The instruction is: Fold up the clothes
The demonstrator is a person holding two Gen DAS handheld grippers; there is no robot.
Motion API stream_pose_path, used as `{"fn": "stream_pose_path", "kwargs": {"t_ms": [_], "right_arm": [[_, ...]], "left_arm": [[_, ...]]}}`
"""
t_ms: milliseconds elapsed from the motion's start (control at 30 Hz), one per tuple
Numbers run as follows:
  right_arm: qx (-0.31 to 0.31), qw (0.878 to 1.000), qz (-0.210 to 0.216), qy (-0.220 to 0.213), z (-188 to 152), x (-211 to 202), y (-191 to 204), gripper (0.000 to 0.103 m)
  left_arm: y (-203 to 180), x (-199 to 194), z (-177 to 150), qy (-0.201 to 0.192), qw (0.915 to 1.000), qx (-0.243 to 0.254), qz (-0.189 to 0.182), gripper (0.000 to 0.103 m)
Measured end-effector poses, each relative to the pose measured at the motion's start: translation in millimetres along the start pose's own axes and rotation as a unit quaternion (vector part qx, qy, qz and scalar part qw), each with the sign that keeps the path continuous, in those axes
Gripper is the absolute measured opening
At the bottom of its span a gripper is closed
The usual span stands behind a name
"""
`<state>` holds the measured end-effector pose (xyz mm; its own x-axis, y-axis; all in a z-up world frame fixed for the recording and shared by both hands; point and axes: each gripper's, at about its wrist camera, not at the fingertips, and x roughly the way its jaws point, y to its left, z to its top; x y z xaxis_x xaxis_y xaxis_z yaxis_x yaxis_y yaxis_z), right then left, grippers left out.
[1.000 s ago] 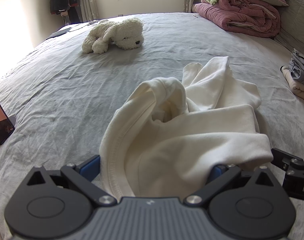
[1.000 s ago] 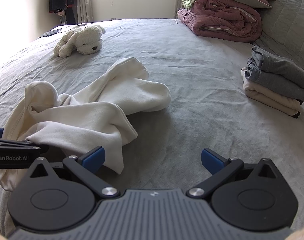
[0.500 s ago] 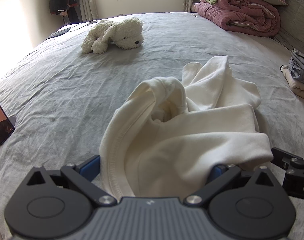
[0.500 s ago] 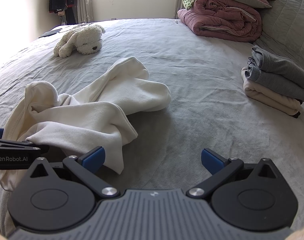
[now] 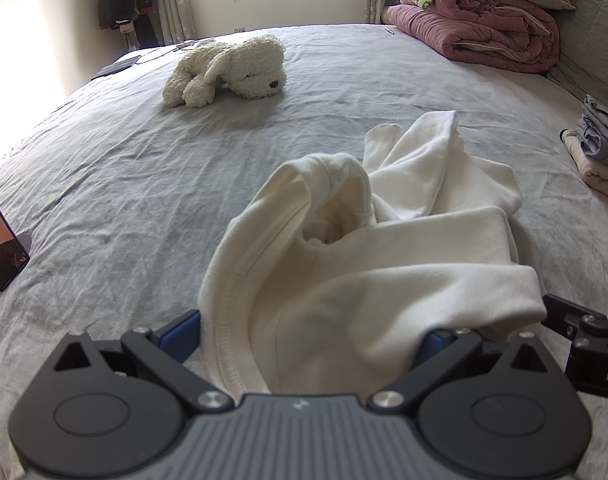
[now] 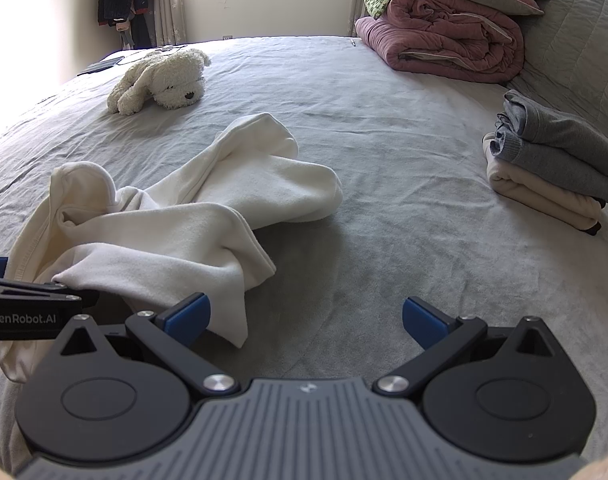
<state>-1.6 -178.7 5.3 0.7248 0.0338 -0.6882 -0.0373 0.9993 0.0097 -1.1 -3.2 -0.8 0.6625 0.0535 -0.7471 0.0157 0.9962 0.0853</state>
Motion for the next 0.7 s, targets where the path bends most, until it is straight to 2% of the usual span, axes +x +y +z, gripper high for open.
{"fn": "stream_pose_path", "kwargs": {"t_ms": [400, 700], "right_arm": [[0.001, 1.0, 0.004, 0.002, 0, -1, -1, 0.103], [0.01, 1.0, 0.01, -0.008, 8, -4, -3, 0.103]], "left_arm": [[0, 1, -1, 0.002, 1.0, 0.007, 0.0, 0.102], [16, -3, -5, 0.003, 1.0, 0.005, -0.004, 0.103]]}}
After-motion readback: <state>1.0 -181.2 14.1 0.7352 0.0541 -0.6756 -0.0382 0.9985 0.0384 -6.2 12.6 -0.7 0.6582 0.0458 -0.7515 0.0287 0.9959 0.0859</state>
